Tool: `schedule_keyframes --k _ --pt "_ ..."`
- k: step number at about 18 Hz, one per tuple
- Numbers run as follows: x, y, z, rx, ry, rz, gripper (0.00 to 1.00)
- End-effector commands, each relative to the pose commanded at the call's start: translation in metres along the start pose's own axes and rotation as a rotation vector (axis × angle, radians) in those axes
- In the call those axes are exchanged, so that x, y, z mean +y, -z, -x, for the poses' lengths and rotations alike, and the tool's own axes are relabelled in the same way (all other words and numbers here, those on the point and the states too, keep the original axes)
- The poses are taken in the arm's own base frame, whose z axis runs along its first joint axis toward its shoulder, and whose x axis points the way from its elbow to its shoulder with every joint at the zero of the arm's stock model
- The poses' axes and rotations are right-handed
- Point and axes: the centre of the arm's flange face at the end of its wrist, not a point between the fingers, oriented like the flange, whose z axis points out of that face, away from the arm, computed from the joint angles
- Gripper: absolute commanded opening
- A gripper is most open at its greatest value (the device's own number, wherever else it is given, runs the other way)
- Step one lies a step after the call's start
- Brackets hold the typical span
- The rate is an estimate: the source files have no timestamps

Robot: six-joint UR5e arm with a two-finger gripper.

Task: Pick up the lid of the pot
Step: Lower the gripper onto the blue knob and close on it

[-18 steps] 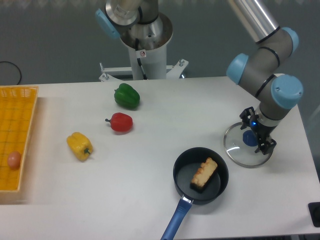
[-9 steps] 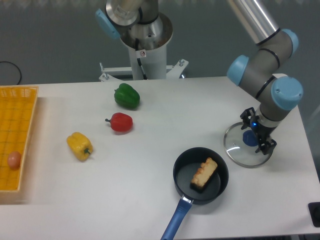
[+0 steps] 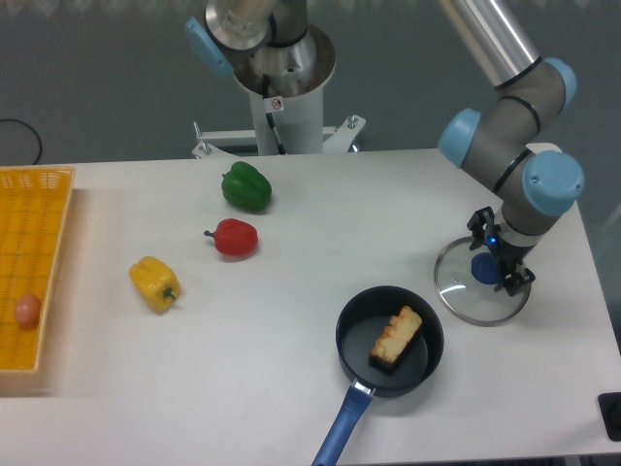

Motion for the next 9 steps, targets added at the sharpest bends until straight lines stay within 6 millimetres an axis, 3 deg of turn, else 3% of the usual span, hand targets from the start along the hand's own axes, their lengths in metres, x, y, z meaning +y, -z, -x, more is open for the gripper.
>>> schedule_keyframes --k 9 --pt "-0.0062 -0.0026 0.0010 0.004 0.000 -0.001 0.87"
